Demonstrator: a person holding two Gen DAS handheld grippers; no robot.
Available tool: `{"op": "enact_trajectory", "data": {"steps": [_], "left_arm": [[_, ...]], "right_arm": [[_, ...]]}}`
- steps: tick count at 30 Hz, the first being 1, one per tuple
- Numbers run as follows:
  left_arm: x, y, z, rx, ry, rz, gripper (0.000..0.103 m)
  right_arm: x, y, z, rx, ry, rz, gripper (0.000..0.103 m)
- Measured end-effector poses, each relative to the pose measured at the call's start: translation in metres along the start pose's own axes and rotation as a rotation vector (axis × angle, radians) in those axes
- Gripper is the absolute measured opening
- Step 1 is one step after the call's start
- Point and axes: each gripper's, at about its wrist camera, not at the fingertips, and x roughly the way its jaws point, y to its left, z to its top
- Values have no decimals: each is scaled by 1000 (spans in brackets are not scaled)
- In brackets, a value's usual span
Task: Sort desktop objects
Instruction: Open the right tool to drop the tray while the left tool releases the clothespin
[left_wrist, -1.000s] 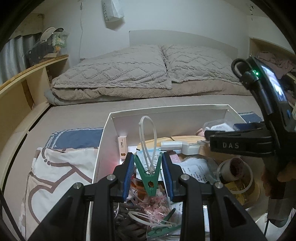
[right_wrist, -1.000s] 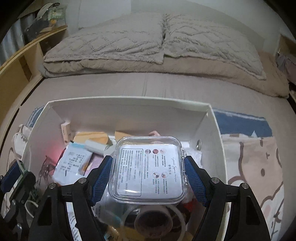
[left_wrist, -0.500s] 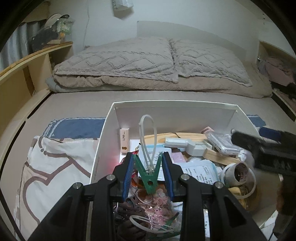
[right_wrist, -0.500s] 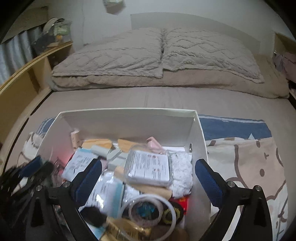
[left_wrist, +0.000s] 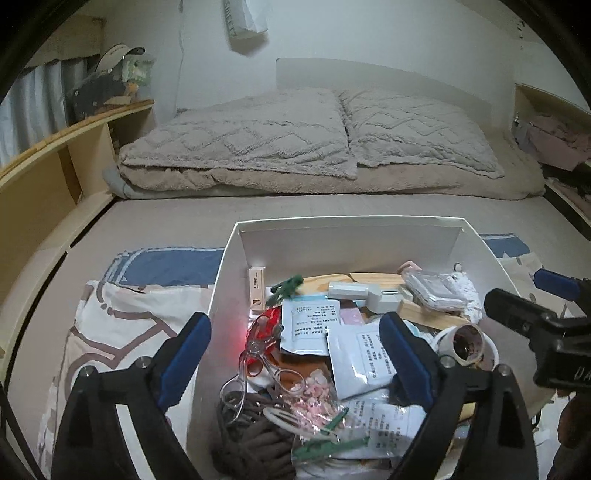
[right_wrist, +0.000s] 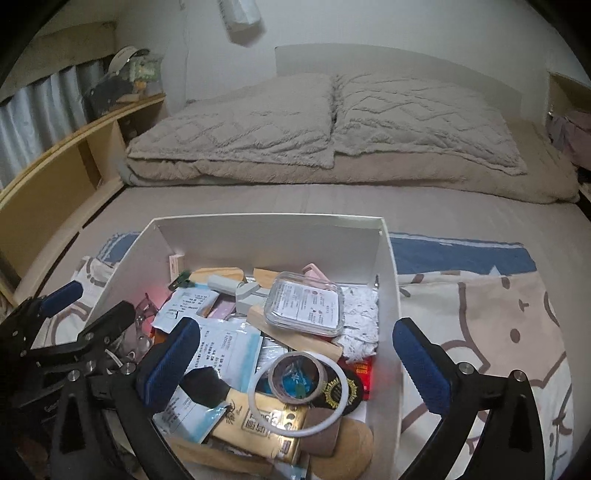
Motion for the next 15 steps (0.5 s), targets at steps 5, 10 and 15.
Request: {"op": "enact_trajectory", "data": {"steps": [5,10,15], "left_arm": [[-16,1,-1,-10,-10,-11,94],[-31,2,-5,-13,-15,-13,96],[-46,5,-10,-30,-23,-10,97]], "right_arm": [[-15,1,-4,-3,-24,-14,103],[-31,2,-9,-9,-40,-7,103],[-52,7,-16,-29,-72,-14,103]]}}
